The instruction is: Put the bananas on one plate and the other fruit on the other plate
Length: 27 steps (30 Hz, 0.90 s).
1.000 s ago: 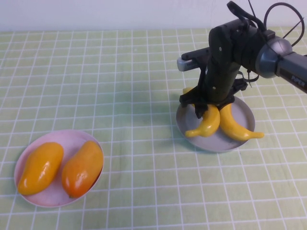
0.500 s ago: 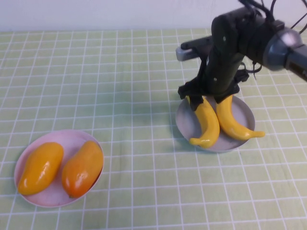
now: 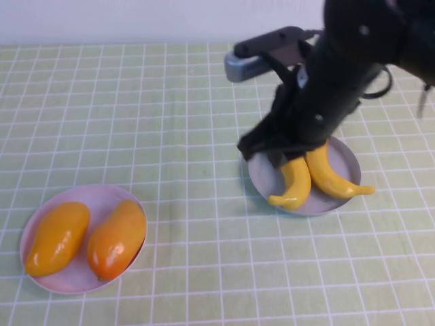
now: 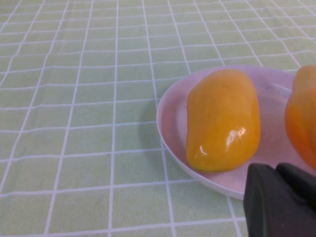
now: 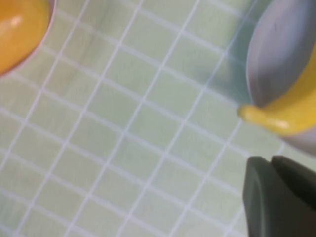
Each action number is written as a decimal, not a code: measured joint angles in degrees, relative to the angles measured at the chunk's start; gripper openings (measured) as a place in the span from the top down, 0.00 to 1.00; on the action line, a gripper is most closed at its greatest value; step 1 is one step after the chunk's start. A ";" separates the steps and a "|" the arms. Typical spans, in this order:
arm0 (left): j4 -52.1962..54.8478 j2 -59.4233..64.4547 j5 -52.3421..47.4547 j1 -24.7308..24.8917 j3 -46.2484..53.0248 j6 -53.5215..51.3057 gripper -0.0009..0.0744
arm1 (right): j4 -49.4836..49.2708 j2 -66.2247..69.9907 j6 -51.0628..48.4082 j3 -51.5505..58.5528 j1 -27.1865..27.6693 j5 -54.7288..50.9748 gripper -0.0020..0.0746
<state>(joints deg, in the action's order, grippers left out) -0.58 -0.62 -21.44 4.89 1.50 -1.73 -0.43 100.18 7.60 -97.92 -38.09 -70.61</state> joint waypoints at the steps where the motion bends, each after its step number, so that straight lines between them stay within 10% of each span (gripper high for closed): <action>1: 0.00 0.00 0.00 0.00 0.00 0.00 0.99 | 0.43 -2.15 0.00 2.43 -0.27 0.00 0.98; 27: 0.00 0.00 0.00 0.00 0.00 0.00 0.99 | 2.53 -53.48 -3.97 40.70 -1.10 -0.20 0.99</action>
<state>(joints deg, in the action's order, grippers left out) -0.58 -0.62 -21.44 4.89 1.50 -1.73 2.11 46.70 3.62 -57.22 -39.20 -70.80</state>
